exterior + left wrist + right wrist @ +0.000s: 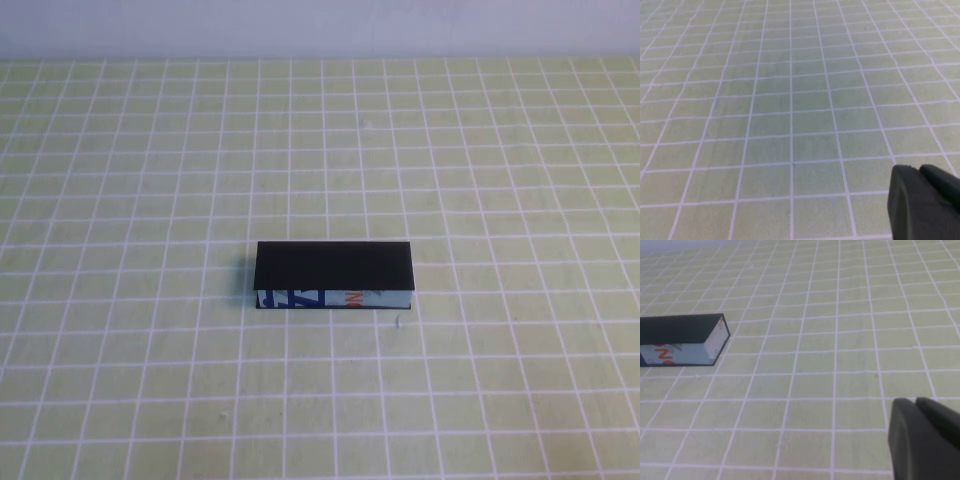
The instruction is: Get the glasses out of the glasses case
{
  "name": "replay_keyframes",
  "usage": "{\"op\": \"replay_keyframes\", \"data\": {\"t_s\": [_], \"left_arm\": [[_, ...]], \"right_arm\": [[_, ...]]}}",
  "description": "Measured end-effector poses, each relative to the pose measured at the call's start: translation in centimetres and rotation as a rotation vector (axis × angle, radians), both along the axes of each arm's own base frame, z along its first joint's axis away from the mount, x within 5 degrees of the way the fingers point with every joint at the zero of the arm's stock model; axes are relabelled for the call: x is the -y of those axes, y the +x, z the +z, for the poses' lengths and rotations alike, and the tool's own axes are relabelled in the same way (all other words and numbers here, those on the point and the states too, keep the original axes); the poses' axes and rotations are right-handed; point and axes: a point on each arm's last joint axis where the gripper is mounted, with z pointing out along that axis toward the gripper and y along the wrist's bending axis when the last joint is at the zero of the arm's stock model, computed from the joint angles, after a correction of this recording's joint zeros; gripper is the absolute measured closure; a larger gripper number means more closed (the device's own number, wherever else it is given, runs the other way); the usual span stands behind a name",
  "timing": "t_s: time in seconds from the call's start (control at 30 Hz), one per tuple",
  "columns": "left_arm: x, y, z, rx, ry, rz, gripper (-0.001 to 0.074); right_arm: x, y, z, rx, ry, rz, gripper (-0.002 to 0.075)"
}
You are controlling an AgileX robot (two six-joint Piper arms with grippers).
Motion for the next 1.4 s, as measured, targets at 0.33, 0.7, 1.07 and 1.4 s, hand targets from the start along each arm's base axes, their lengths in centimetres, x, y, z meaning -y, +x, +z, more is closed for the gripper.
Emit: {"op": "replay_keyframes", "data": {"t_s": [0.33, 0.7, 1.07, 1.4], "left_arm": [[0.0, 0.0, 0.0, 0.0, 0.0, 0.0, 0.0739], [0.0, 0.0, 0.0, 0.0, 0.0, 0.0, 0.0739], [0.3, 0.1, 0.4, 0.04, -0.123, -0.004, 0.0739], [0.6, 0.3, 2.2, 0.196, -0.6, 0.031, 0.0739]], "right_arm": [[0.0, 0.0, 0.0, 0.0, 0.0, 0.0, 0.0743], [0.0, 0.0, 0.0, 0.0, 0.0, 0.0, 0.0743], [0.0, 0.0, 0.0, 0.0, 0.0, 0.0, 0.0743], [0.0, 0.0, 0.0, 0.0, 0.0, 0.0, 0.0743]]}}
